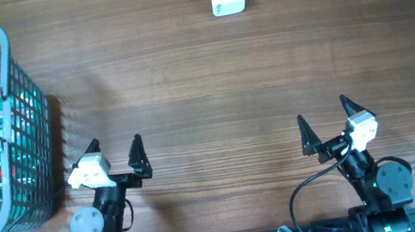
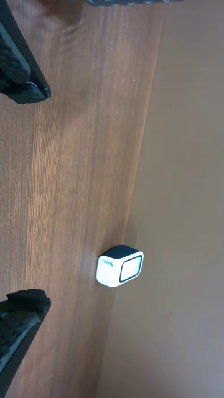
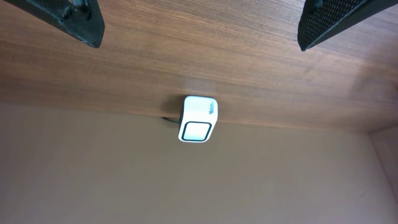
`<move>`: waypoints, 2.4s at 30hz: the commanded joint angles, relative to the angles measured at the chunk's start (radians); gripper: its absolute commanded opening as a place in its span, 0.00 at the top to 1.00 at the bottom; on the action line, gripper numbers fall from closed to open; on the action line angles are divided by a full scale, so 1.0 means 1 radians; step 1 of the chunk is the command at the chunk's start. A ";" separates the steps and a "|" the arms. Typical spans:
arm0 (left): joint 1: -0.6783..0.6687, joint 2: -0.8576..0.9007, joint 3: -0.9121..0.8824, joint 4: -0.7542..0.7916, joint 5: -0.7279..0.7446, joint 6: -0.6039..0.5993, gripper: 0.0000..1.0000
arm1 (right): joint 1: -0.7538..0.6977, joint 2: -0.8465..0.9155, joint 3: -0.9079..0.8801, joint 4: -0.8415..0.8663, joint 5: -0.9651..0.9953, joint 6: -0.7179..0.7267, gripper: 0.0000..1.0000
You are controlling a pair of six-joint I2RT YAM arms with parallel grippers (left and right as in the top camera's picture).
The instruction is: Scan the item barcode
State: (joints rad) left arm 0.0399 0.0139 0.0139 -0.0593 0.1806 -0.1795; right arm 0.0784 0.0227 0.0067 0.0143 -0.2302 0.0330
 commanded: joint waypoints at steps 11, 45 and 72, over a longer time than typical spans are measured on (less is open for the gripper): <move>-0.005 -0.006 -0.007 0.000 0.005 0.016 0.00 | -0.004 0.006 -0.002 0.002 0.016 -0.005 0.00; -0.005 -0.006 0.003 0.003 0.105 0.011 0.00 | -0.004 0.006 -0.002 0.002 0.016 -0.005 0.00; 0.205 1.083 1.556 -0.848 -0.053 -0.276 0.00 | -0.004 0.006 -0.002 0.002 0.016 -0.005 0.00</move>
State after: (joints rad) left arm 0.1509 0.9943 1.3949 -0.8345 0.2123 -0.3851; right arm 0.0784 0.0334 0.0063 0.0132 -0.2272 0.0330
